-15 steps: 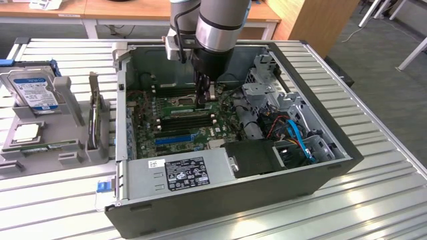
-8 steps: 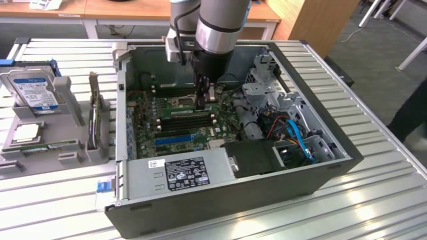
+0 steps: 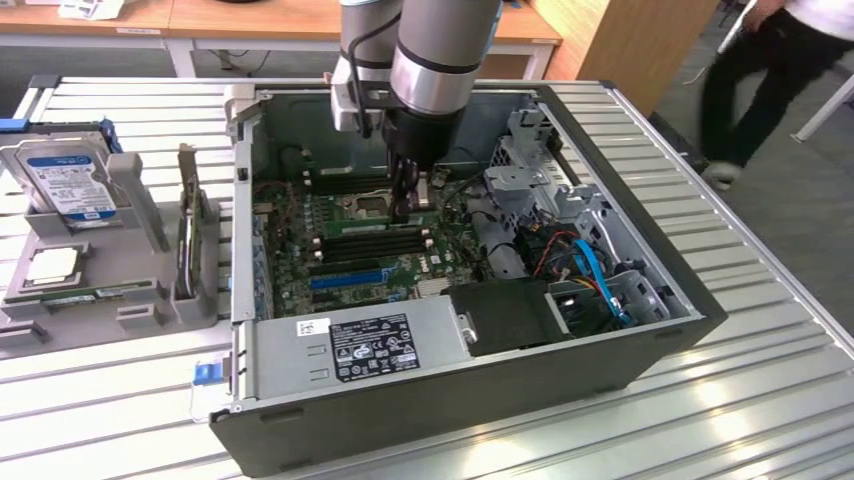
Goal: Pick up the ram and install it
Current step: 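Insert the ram into the slot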
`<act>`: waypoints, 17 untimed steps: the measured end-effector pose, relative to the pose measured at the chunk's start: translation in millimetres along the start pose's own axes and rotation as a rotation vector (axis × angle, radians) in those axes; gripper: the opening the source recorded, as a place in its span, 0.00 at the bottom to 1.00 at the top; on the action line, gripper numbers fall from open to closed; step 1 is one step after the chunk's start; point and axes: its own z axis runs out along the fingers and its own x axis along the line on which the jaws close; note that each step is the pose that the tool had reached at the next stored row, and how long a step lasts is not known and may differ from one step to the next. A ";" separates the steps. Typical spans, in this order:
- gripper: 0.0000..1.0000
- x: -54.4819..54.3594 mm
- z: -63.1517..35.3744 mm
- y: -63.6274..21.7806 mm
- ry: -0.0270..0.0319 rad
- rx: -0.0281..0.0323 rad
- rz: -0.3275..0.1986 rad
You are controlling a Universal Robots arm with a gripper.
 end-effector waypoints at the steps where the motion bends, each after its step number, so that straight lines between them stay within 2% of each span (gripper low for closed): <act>1: 0.11 0.0 0.9 0.0 0.0000 0.0000 0.000; 9: 0.11 0.3 7.6 -0.4 0.0001 0.0000 0.000; 17: 0.11 0.4 8.6 0.5 -0.0011 0.0001 0.000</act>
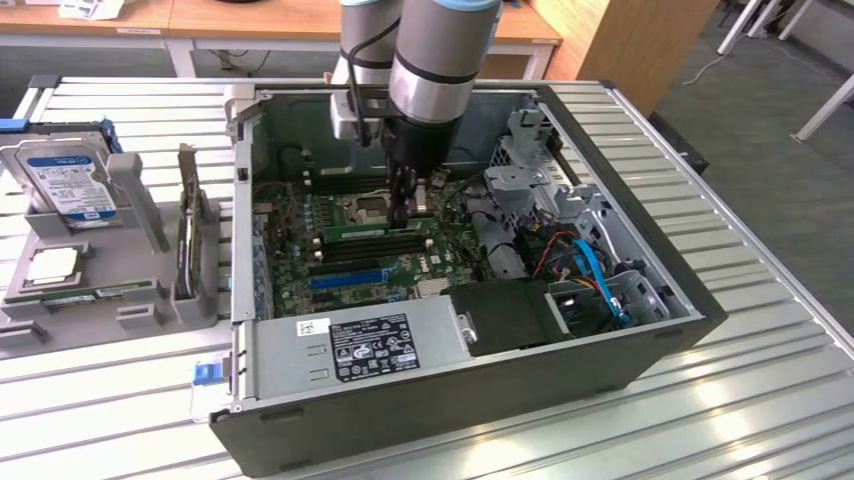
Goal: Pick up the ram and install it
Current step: 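Insert the ram into the slot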
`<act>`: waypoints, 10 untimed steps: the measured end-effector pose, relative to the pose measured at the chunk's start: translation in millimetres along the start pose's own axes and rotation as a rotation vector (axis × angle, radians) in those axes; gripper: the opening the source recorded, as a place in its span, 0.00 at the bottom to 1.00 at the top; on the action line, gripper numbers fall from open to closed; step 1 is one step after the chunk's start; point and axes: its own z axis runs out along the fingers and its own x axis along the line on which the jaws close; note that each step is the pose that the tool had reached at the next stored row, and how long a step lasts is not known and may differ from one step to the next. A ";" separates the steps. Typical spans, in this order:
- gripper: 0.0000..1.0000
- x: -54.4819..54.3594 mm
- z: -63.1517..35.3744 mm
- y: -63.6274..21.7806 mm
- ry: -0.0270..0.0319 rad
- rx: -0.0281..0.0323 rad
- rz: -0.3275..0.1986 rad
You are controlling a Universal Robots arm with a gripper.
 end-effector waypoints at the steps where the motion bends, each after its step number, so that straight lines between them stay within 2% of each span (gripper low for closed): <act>1: 0.11 0.0 0.1 0.1 0.0001 0.0001 0.000; 6: 0.11 0.0 0.2 0.2 0.0001 0.0003 -0.001; 10: 0.11 -0.1 0.3 0.5 -0.0008 0.0072 -0.001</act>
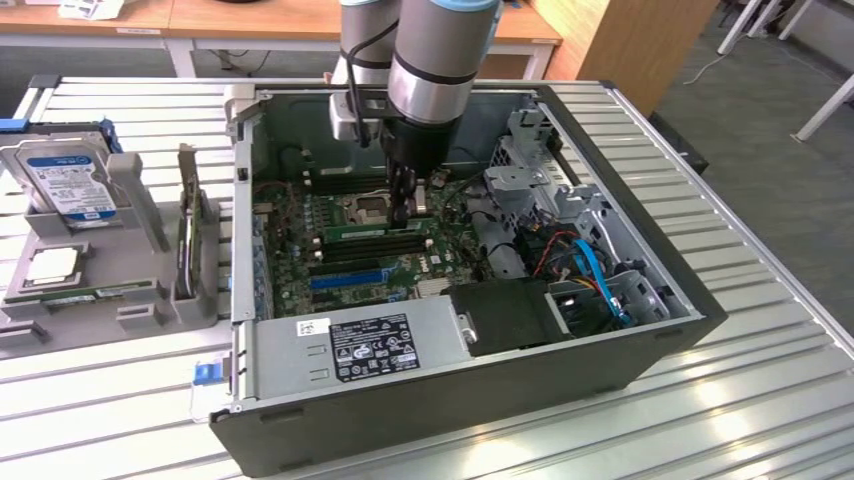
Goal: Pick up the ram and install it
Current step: 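Insert the ram into the slot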
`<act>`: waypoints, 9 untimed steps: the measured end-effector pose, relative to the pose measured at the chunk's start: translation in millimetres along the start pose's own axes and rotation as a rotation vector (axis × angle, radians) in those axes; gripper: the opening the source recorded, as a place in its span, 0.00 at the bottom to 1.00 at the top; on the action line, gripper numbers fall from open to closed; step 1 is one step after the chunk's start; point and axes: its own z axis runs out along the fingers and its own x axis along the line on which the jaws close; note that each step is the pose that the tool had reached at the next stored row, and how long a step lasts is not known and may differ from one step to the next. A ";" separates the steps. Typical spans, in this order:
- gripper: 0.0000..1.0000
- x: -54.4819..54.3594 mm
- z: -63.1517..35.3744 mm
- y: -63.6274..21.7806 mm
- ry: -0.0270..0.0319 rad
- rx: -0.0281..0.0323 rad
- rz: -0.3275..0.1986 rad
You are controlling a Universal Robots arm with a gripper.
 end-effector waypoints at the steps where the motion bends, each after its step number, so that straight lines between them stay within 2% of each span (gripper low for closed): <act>1: 0.11 0.0 -0.1 0.2 0.0001 0.0027 0.000; 3: 0.11 0.0 0.0 0.3 -0.0002 0.0062 0.000; 9: 0.11 0.2 -0.1 1.5 0.0001 0.0065 0.000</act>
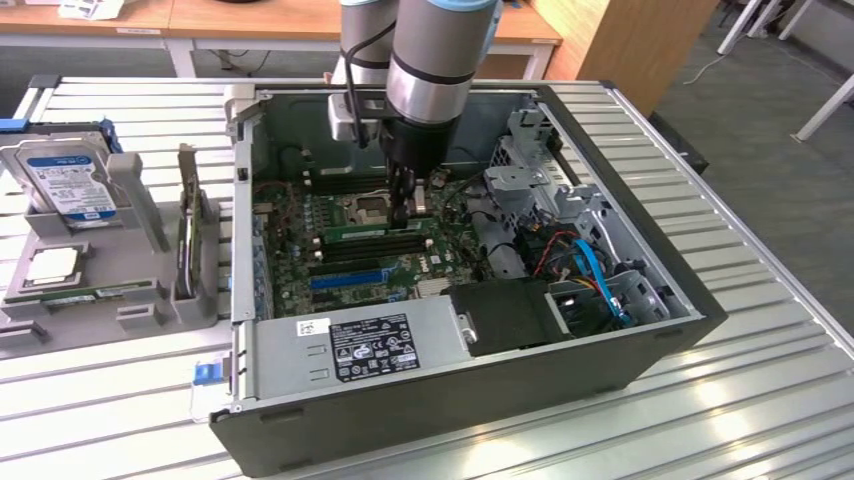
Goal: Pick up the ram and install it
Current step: 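Insert the ram into the slot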
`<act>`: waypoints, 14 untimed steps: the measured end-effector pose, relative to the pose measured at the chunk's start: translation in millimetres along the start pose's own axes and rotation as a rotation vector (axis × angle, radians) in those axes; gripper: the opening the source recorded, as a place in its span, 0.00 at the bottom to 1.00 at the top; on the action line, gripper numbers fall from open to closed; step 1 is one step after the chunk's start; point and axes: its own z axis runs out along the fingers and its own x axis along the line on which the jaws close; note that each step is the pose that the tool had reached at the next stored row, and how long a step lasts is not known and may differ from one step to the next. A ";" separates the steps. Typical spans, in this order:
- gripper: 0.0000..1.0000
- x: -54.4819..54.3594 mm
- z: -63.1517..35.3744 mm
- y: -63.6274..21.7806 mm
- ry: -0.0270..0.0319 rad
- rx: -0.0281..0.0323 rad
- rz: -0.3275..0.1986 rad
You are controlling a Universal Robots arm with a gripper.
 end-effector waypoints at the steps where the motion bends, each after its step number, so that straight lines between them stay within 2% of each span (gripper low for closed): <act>1: 0.11 0.1 0.1 0.2 0.0000 0.0000 0.000; 14: 0.11 1.2 1.7 0.4 -0.0003 0.0003 0.000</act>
